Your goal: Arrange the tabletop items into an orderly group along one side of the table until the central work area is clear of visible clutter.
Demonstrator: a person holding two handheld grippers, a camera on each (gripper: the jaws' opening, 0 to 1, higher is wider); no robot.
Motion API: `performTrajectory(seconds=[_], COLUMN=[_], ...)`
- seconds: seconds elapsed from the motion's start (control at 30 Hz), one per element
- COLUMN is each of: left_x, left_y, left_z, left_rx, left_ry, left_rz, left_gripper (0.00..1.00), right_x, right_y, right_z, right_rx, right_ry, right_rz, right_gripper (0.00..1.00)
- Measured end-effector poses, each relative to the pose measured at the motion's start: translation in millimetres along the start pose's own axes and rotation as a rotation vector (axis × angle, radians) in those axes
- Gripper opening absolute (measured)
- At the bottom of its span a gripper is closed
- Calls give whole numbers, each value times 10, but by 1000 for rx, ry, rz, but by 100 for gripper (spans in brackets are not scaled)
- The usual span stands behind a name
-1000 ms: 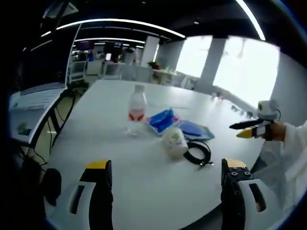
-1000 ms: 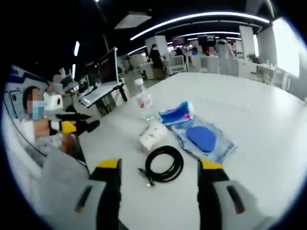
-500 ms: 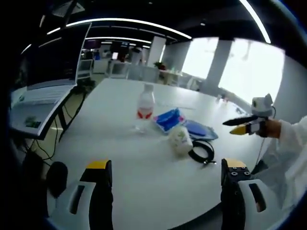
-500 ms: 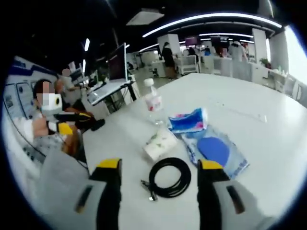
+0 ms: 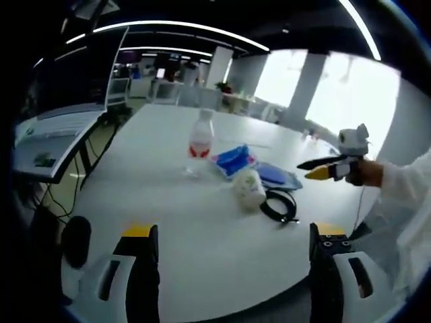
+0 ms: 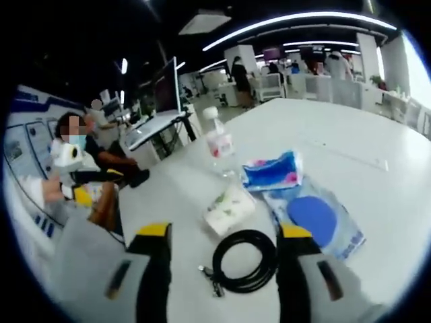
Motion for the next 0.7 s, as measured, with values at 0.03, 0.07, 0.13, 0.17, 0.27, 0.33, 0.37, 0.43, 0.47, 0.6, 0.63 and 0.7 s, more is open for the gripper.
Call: performTrajectory(seconds=[0.03,0.07,0.13,0.17,0.27,0.33,0.37,0.43,0.47,0.6,0.63,0.7], left_x=[1,5,10,12,28,38,46,67,72,91,97,107], left_y=[-2,-4,-8,-9,-12,-19,-26,-42,-54,-110,-119,-126], left_z=[6,18,47,57,81,89,92,93,96,94,94,92], left_rx=[0,2,8,11,15,16,16,11,9,1,1,-1], left_ry=[1,0,0,2,2,0,-4,-7,-6,-10,-9,-10], left_rz=[0,0,-1,-1,-5,-7,-8,-12,-14,-17,-19,-22], left_gripper=[89,89,89,89,89,89,89,89,89,88,88,88], right_x=[-15,-41,-86,-108,-180,-215,-226,-245,-255,-309,-317,-332], right_y=[18,51,107,126,214,273,324,392,411,500,515,539], right_z=[2,7,23,26,83,118,160,212,224,228,207,200], right_rx=[-4,-12,-23,-26,-43,-53,-57,-64,-68,-104,-110,-118], right_ry=[0,-2,-11,-16,-18,-16,-12,-7,-9,3,0,-12], right_rz=[1,2,2,2,5,9,6,-5,-6,0,-6,-12], right_gripper=[61,61,60,60,60,58,58,57,57,58,57,57])
Point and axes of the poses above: the point that each gripper's makers call its tool centre point, and the gripper's own axes: y roughly forward along the fingers, z roughly to its right, x roughly out of its underside, the point moved 8 cm from there along -y, roughly backward along the fingers
